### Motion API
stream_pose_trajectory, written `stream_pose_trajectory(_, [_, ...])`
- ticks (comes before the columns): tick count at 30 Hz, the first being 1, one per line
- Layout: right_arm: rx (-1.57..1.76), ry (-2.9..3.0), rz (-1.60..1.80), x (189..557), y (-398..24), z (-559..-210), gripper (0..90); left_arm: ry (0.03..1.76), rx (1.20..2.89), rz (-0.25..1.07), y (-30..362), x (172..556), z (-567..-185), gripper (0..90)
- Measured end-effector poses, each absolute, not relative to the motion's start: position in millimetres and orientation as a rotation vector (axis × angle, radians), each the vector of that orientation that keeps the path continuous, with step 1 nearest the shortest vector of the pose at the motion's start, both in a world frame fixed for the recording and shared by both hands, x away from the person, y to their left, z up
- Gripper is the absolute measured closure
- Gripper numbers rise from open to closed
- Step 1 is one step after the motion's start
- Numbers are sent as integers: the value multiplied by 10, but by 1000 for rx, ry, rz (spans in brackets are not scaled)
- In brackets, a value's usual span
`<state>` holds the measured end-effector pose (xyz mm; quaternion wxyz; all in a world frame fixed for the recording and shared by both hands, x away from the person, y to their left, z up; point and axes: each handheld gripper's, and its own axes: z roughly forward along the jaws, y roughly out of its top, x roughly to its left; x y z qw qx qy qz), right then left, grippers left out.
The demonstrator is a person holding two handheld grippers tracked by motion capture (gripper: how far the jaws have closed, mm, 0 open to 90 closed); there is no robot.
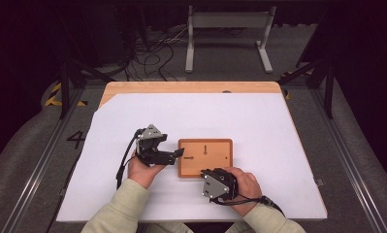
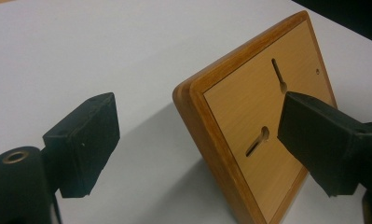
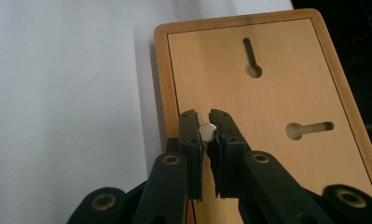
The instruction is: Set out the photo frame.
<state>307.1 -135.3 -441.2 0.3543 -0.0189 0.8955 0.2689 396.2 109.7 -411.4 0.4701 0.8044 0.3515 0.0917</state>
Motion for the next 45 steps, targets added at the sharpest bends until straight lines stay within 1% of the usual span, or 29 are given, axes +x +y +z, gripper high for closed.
stream_pose_trajectory(7, [-46, 2311, 697, 3068, -1352, -4416, 836, 859, 1985, 170, 957, 4034, -4185, 134])
stream_pose_trajectory(16, [-52, 2304, 693, 3061, -1350, -4421, 836, 811, 2018, 140, 827, 4076, -4274, 136])
stream_pose_trajectory(21, [-57, 2303, 681, 3051, -1351, -4421, 836, 823, 2034, 102, 755, 4082, -4310, 134])
stream_pose_trajectory(26, [-59, 2299, 687, 3054, -1353, -4425, 836, 816, 2041, 78, 737, 4095, -4335, 146])
stream_pose_trajectory(28, [-59, 2300, 686, 3052, -1353, -4425, 836, 816, 2043, 73, 724, 4092, -4343, 161])
stream_pose_trajectory(30, [-55, 2300, 685, 3048, -1353, -4425, 836, 800, 2069, 109, 715, 4085, -4345, 180])
stream_pose_trajectory(31, [-55, 2300, 685, 3048, -1353, -4425, 836, 800, 2069, 109, 715, 4085, -4345, 203])
stream_pose_trajectory(33, [-55, 2295, 687, 3047, -1353, -4429, 835, 799, 2069, 115, 726, 4087, -4341, 212])
stream_pose_trajectory(38, [-55, 2293, 684, 3041, -1353, -4429, 835, 802, 2043, 82, 784, 4100, -4332, 264])
stream_pose_trajectory(40, [-84, 2301, 666, 3044, -1361, -4417, 835, 798, 2015, 53, 827, 4101, -4325, 303])
stream_pose_trajectory(42, [-78, 2305, 672, 3037, -1359, -4417, 835, 784, 2004, 46, 850, 4093, -4317, 335])
stream_pose_trajectory(45, [-86, 2304, 670, 3034, -1359, -4413, 833, 758, 2011, 58, 873, 4078, -4298, 353])
